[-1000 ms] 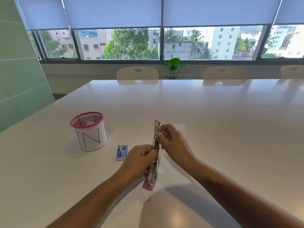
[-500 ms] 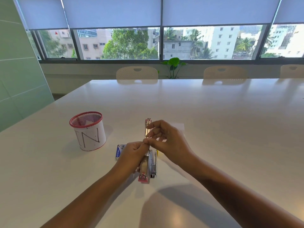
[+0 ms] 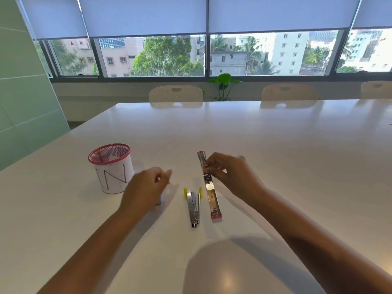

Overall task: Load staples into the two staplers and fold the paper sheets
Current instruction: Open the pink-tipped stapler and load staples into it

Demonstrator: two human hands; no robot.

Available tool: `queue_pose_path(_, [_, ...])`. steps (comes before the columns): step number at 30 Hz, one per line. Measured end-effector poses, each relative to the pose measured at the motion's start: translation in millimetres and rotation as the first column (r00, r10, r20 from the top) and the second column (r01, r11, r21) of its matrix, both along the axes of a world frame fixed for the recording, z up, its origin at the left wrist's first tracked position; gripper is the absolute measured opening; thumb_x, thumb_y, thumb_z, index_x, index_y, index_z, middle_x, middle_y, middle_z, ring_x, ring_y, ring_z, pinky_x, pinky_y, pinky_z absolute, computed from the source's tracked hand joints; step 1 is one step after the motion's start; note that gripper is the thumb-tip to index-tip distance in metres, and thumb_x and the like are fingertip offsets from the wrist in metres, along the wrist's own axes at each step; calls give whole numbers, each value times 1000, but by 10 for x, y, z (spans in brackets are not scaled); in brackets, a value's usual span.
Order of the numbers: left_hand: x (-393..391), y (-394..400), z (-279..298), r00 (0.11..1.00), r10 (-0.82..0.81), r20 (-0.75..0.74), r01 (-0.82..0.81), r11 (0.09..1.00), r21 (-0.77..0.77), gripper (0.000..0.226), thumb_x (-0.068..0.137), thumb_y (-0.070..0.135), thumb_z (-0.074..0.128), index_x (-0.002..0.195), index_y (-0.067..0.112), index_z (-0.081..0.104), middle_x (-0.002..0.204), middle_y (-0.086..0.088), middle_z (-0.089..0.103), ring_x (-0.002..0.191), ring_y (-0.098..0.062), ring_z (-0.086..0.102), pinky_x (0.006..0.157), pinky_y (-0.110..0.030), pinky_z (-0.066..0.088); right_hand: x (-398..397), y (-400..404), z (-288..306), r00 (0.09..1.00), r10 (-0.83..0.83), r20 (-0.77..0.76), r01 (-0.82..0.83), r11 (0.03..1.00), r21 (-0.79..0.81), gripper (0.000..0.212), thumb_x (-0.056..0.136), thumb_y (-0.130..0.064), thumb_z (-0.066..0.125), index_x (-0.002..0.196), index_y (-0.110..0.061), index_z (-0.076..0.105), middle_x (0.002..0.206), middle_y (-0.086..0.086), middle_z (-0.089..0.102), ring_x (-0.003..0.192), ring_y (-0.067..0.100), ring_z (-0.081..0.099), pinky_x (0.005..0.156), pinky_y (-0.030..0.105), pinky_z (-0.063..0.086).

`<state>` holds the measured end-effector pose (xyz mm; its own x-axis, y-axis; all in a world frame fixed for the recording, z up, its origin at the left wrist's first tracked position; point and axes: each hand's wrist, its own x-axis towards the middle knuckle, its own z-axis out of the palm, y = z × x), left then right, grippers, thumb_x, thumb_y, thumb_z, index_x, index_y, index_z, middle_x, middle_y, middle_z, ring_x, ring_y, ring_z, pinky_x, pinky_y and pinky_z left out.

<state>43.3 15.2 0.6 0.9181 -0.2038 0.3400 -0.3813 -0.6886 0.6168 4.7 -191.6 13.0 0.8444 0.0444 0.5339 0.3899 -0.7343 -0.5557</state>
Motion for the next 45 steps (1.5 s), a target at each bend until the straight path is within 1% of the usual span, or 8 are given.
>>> queue_pose_path(2, [100,134,-23,979,143,148,-163,978,129,31,91,38,47,75,13,57,63,-7,61,60,-24,58,57,-31,46,33,-48,-52,998,-42,-45,40,998,-49,9,80,-18,69,87,-11,68,76,-9,65,65,-2,58,65,9,43])
queue_pose_path(6, [210,258,-98,975,216,50,-220,922,319,36,85,50,51,92,15,54,89,-7,56,76,-23,55,63,-32,42,89,-92,-144,978,-52,-200,42,998,-54,5,76,-14,72,80,-11,68,79,4,71,76,15,67,75,32,54])
queue_pose_path(13, [228,194,-203,972,189,-136,-112,891,440,75,72,71,48,126,20,36,123,-10,51,109,-28,53,79,-36,45,73,-142,-137,937,-43,-346,-27,981,-194,11,76,-15,73,84,-9,68,81,2,69,73,8,63,66,12,46])
queue_pose_path(24, [110,121,-191,985,159,62,-170,894,414,30,81,38,54,104,21,43,102,-4,55,79,-21,53,63,-29,42,-67,-100,61,955,-211,-208,161,959,-232,39,80,-63,49,82,-27,64,82,-14,59,77,12,57,65,28,41])
queue_pose_path(33, [142,61,-70,997,-71,15,72,990,-118,49,79,19,68,120,19,41,100,0,55,83,-15,55,60,-14,42,-65,-44,74,987,-153,-55,149,987,-64,14,88,-34,57,92,-25,66,87,-11,66,75,7,63,65,23,45])
queue_pose_path(37, [55,-12,22,961,-253,-107,181,876,-446,41,77,17,68,104,26,39,93,11,61,86,-5,61,64,-9,50,-137,106,81,1000,1,29,3,993,-120,17,87,-22,60,103,-21,66,101,-6,67,76,-1,58,68,2,36])
queue_pose_path(41, [38,-36,27,920,-376,-113,212,716,-665,33,73,15,68,84,23,39,96,3,69,81,-16,65,65,-14,52,-165,239,53,998,57,16,-56,995,-79,17,86,-19,62,103,-18,66,102,-3,68,76,1,58,66,4,40])
queue_pose_path(45, [57,-44,-12,858,-500,-115,154,465,-872,68,35,48,87,79,19,44,87,-1,75,84,-15,69,70,-17,53,-165,308,17,997,66,30,-67,997,44,16,85,-17,63,101,-15,67,98,-2,68,77,4,60,71,8,46])
